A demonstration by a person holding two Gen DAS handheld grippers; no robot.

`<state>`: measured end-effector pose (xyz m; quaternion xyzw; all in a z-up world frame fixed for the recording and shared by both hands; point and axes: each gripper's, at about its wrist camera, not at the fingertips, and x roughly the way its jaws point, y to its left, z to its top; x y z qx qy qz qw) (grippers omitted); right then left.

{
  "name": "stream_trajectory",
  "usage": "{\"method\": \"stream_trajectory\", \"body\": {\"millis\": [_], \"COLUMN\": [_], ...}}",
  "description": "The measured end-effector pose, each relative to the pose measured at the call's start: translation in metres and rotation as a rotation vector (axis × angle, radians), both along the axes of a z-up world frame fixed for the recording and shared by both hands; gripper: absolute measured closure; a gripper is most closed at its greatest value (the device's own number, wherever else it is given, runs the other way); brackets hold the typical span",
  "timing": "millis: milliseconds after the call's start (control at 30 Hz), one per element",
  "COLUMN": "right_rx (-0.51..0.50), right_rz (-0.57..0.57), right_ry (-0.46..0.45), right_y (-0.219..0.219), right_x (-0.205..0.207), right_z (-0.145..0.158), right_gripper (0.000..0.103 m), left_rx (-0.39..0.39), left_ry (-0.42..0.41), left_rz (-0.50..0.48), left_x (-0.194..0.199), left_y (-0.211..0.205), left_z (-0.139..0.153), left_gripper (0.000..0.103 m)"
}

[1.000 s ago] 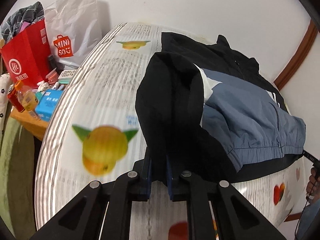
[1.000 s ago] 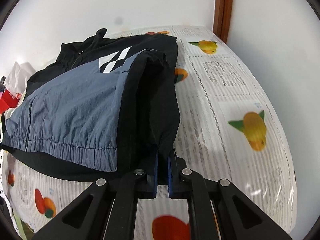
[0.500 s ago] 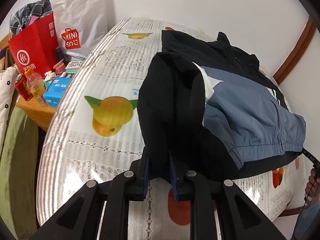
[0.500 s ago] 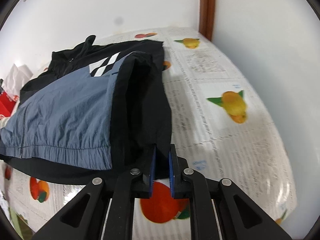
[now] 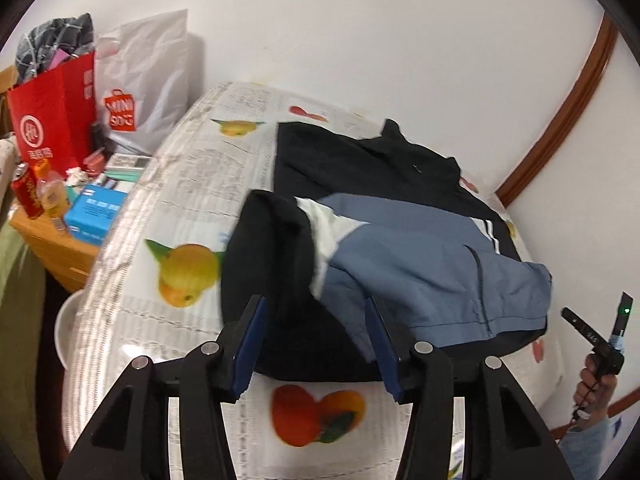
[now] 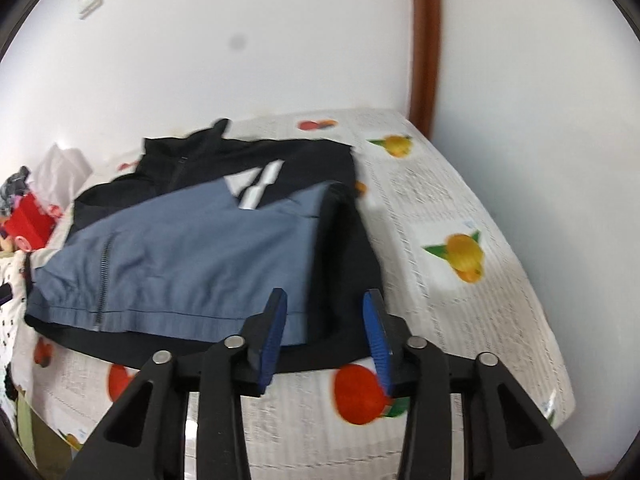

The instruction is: Fold large clothes

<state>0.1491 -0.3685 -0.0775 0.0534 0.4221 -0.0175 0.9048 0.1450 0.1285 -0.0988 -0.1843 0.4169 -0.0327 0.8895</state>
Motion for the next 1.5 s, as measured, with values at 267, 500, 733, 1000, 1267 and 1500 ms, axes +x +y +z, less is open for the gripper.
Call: {"method": "stream_trajectory", "body": {"millis": [267,500,733,1000,1267,1500], "right_rx": [0.003,0.008,-0.001,-0.013,-0.006,0.085], "right_rz": [0.038,0.020,0.025,0.023,0.050,0.039], "right_ry": [-0.005,0.046,0.071,0.091,0.025,-0.092], "right_y": [0.023,0.019,0.022,0.026,0.034,0.024], "right_x": [0.007,0.023,0.030,0.036,0.028,0.038], "right_z": [-0.010,-0.032,-0.045,-0.054,-0.030,0.016], "right_gripper": [0.062,0.062,0.062,0.063,0.093,0.094], "left_rx": [-0.015,-0.048,-0.045,-0.011,0.022,0.022], "left_ry": [0.081,0.122,0.143,0.153,0.035,-0.044], "left_rz": [-0.028,-0.038,-0.063,-0.072,-0.094,-0.084], "left_x": [0.014,0.024,0.028,0.029,0.019,0.039], "left_y": [-0.007,-0.009,-0.016,-0.025,-0.033,-0.025], "left_z": [-0.024,-0.039,-0.047,-0.052,-0.021,0.011], "left_gripper": [0.055,0.055,0.055,0.070,0.087,0.090]}}
